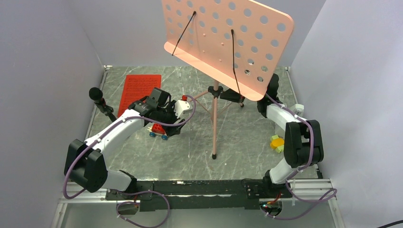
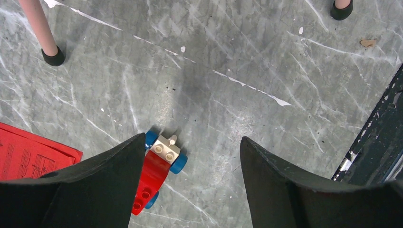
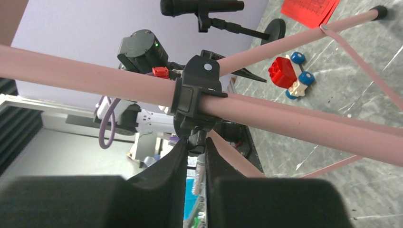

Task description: Pack up the instrument practice props

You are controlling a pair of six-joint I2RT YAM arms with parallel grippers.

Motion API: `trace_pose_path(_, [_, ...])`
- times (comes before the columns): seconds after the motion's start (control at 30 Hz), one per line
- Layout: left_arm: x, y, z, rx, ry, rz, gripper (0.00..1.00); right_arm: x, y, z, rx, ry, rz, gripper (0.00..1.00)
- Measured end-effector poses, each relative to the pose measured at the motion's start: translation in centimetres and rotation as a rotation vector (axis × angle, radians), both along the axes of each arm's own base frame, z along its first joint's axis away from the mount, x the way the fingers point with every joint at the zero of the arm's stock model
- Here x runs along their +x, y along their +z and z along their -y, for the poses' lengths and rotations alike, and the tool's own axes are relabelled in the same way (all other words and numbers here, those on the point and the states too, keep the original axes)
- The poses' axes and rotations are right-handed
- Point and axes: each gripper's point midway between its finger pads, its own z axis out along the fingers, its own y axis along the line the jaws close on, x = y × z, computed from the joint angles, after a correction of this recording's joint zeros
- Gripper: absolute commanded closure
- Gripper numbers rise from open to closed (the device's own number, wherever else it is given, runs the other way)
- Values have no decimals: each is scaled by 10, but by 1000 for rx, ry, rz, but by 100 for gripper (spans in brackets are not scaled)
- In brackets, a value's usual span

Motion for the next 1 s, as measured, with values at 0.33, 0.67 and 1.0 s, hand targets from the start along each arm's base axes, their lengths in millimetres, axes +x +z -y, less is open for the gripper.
trace_pose_path(0.33, [1, 0, -1, 5, 1, 4, 23, 2, -2, 1, -62, -14, 319, 100])
trace_pose_path(0.67, [-1, -4, -5, 24, 8, -2, 23, -2, -2, -2, -412, -33, 1369, 100])
trace_pose_path(1.0, [-1, -14, -7, 50, 7, -29, 23, 6, 3, 1, -646, 94, 2444, 77])
